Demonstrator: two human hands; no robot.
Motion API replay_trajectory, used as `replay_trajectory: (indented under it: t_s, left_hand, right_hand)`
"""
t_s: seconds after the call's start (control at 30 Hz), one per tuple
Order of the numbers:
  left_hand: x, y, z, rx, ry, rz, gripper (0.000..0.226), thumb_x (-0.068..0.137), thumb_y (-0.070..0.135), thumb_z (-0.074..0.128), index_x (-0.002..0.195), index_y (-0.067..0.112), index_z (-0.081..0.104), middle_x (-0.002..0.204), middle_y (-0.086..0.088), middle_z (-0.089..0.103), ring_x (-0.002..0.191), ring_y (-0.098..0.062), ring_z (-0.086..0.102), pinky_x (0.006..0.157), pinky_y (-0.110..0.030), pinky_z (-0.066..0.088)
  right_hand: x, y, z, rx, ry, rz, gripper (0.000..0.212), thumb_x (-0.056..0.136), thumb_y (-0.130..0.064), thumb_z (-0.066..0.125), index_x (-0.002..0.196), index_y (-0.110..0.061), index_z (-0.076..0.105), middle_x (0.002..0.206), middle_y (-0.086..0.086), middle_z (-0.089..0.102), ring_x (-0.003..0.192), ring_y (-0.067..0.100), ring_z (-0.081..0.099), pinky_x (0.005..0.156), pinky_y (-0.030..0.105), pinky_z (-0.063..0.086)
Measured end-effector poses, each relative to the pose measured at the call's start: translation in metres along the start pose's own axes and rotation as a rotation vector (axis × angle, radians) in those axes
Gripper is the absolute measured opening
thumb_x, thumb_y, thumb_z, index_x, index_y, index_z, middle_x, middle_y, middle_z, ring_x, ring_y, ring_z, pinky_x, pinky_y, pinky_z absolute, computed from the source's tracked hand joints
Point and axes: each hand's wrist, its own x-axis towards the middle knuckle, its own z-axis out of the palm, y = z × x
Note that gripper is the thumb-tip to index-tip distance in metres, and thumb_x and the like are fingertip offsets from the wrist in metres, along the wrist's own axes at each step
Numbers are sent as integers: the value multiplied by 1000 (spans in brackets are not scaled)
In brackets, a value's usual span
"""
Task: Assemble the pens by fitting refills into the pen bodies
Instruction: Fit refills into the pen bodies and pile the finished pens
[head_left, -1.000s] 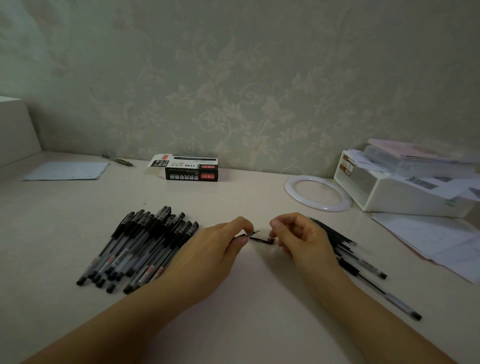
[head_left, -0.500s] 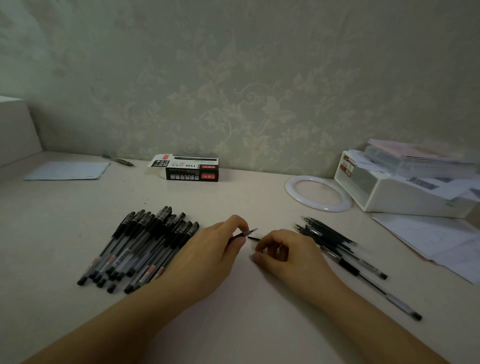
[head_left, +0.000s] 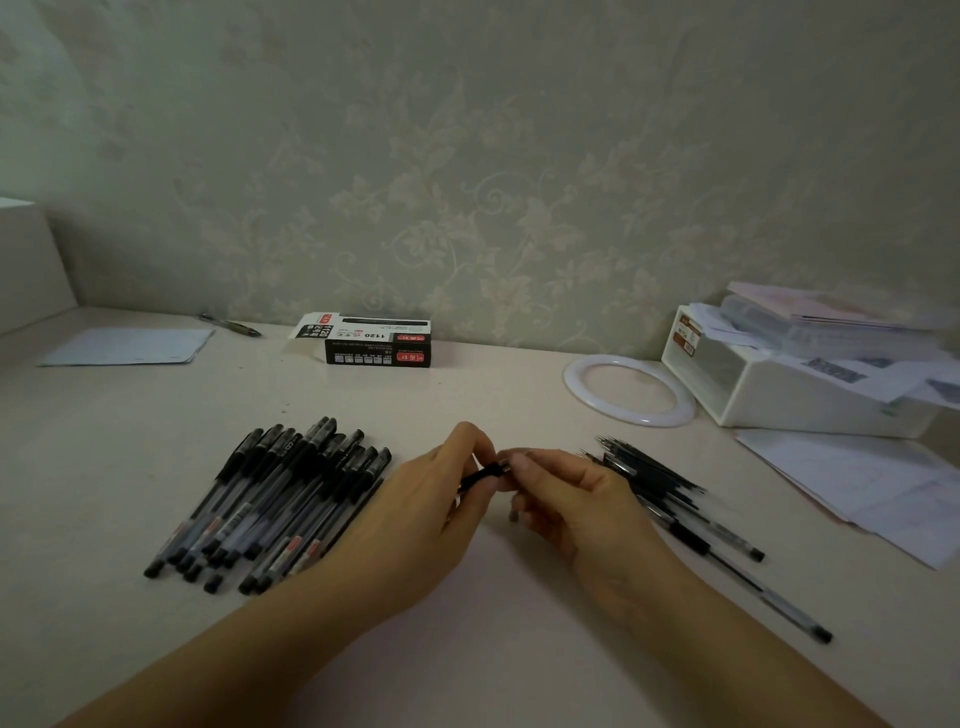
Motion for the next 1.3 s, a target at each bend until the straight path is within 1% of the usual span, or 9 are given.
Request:
replay_trajectory:
  t_s: [0.1, 0.23, 0.37, 0.47, 0.57, 0.63, 0.77, 1.0, 1.3]
  left_hand:
    - [0, -4, 0, 21, -6, -1, 7, 96, 29, 50, 97, 29, 43, 69, 15, 52, 59, -5, 48, 52, -14, 34]
    - [0, -10, -1, 76, -19, -33, 7, 97, 30, 48, 96, 32, 41, 72, 19, 52, 59, -5, 47, 52, -17, 35]
    - [1, -15, -2, 98, -18, -72, 6, 97, 32, 47, 97, 32, 41, 69, 14, 50, 61, -1, 48, 52, -17, 35]
    - [0, -15, -2, 116, -21, -83, 6, 97, 34, 47, 96, 34, 41, 70, 15, 50, 62, 0, 48, 47, -17, 30]
    - [1, -15, -3, 129, -12, -87, 5, 97, 34, 46, 96, 33, 41, 71, 14, 51, 64, -1, 49, 48, -18, 30]
    - [2, -17, -5, 133, 0, -98, 5, 97, 33, 47, 96, 32, 42, 70, 13, 51, 63, 0, 50, 47, -19, 31]
    - [3, -19, -8, 144, 28, -122, 6, 96, 32, 47, 95, 32, 42, 71, 11, 53, 62, -1, 51, 47, -19, 30]
    - [13, -26, -44, 315, 31, -276, 11, 91, 38, 57, 87, 31, 49, 72, 12, 58, 63, 0, 52, 56, -24, 42]
    - [11, -35, -95, 482, -257, -493, 20, 77, 41, 74, 69, 28, 61, 70, 11, 56, 64, -2, 51, 53, -18, 32]
  right_hand:
    - [4, -3, 0, 105, 36, 12, 18, 84, -25, 66, 94, -13, 75, 94, 9, 76, 75, 13, 68, 68, 22, 56]
    - [13, -19, -18, 249, 358, -135, 14, 103, -20, 45, 97, -11, 54, 86, 5, 77, 65, 11, 67, 63, 23, 56]
    - [17, -27, -48, -245, 655, -390, 13, 100, -31, 53, 92, -26, 63, 70, -10, 68, 51, -1, 51, 54, 12, 43]
    - [20, -22, -56, -704, 567, -464, 11, 96, -32, 59, 89, -30, 68, 69, -15, 65, 58, -2, 56, 56, 12, 39]
    - [21, -9, -58, -1147, 444, -476, 13, 95, -29, 60, 96, -25, 72, 82, -13, 64, 75, 6, 58, 66, 24, 45]
    - [23, -4, -59, -1307, 390, -446, 16, 95, -29, 60, 98, -23, 74, 84, -10, 58, 82, 13, 54, 67, 27, 40]
    - [26, 0, -61, -1400, 352, -397, 18, 96, -29, 58, 102, -24, 75, 84, -10, 50, 85, 14, 50, 66, 25, 33]
    - [26, 1, -62, -1375, 330, -392, 20, 95, -26, 61, 111, -20, 71, 96, -4, 54, 91, 16, 53, 78, 30, 46]
    - [21, -1, -42, -1252, 316, -624, 16, 90, -16, 67, 105, -14, 74, 92, -3, 61, 85, 18, 59, 74, 37, 52]
